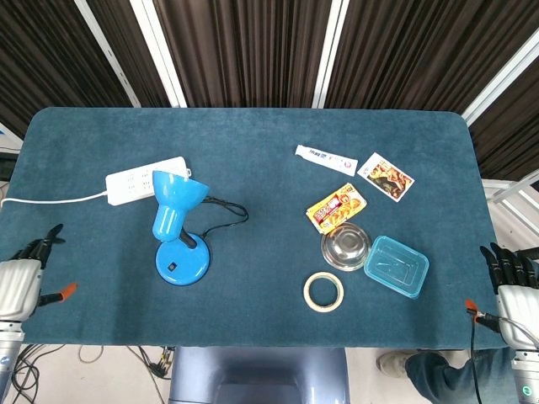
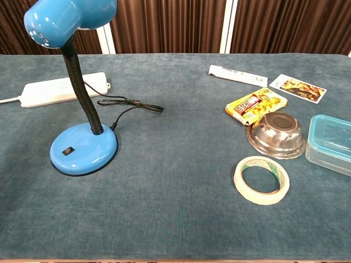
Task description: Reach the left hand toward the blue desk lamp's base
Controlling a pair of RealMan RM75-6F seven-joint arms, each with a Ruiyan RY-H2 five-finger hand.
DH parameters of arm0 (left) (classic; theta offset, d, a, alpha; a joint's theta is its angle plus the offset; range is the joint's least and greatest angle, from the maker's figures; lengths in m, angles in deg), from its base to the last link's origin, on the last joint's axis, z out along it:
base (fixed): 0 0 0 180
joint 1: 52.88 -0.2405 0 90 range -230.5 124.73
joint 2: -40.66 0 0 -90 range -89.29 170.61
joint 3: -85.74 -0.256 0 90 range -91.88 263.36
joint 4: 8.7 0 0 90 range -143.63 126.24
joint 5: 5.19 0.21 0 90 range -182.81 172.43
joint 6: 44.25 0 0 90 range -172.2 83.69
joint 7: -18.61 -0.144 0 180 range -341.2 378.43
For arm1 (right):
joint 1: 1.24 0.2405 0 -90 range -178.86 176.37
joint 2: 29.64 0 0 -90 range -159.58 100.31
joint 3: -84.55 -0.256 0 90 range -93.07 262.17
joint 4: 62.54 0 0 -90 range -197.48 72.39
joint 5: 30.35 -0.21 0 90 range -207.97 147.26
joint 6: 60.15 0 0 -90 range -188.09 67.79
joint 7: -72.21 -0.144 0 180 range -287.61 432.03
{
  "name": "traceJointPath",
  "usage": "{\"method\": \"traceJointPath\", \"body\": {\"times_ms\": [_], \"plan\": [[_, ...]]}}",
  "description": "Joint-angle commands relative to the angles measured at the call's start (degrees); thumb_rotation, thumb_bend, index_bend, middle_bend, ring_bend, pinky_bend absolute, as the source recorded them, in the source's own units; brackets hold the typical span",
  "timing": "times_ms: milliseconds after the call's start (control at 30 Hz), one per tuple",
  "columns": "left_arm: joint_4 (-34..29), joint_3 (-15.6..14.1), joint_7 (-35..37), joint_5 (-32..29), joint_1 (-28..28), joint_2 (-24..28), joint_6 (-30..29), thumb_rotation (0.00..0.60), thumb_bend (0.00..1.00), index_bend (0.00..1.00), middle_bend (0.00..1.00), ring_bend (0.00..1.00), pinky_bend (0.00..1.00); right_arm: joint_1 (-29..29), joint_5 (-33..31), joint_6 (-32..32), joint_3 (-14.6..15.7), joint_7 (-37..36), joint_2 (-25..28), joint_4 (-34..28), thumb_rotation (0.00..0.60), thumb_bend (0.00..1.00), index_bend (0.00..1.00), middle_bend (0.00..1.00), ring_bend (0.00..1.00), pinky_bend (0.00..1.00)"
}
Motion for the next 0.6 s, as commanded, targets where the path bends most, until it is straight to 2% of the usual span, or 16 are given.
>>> {"method": "traceJointPath", "body": {"times_ms": [33, 67, 200, 367, 600], "plan": [[3.72, -0.82, 2.18, 4.11, 1.75, -3.43, 0.87, 0.6, 0.44, 0.14, 0.61, 0.56, 0.68, 0.05, -0.16, -0.11, -0.07, -0.01, 0.03, 0.01, 0.6, 0.29, 0.0, 0.06, 0.04, 0.0], [4.57, -1.06, 2.44, 4.76, 2.09, -4.14, 1.24, 0.6, 0.49, 0.15, 0.66, 0.6, 0.71, 0.04, -0.18, -0.12, -0.08, 0.01, 0.02, -0.01, 0.6, 0.29, 0.0, 0.06, 0.04, 0.0], [7.48, -3.57, 1.51, 6.81, 4.57, -7.07, 7.06, 0.6, 0.6, 0.15, 0.73, 0.67, 0.77, -0.03, -0.23, -0.05, -0.05, 0.33, -0.01, -0.12, 0.6, 0.29, 0.0, 0.06, 0.04, 0.0], [8.91, -5.19, -0.64, 6.86, 7.26, -9.9, 13.63, 0.6, 0.63, 0.15, 0.75, 0.69, 0.78, -0.08, -0.41, -0.01, -0.1, 0.54, -0.03, -0.28, 0.6, 0.29, 0.0, 0.06, 0.04, 0.0], [10.21, -5.47, -2.45, 5.28, 8.83, -12.64, 17.66, 0.6, 0.63, 0.15, 0.77, 0.7, 0.78, -0.1, -0.6, -0.05, -0.16, 0.7, -0.01, -0.33, 0.6, 0.29, 0.0, 0.06, 0.04, 0.0]]}}
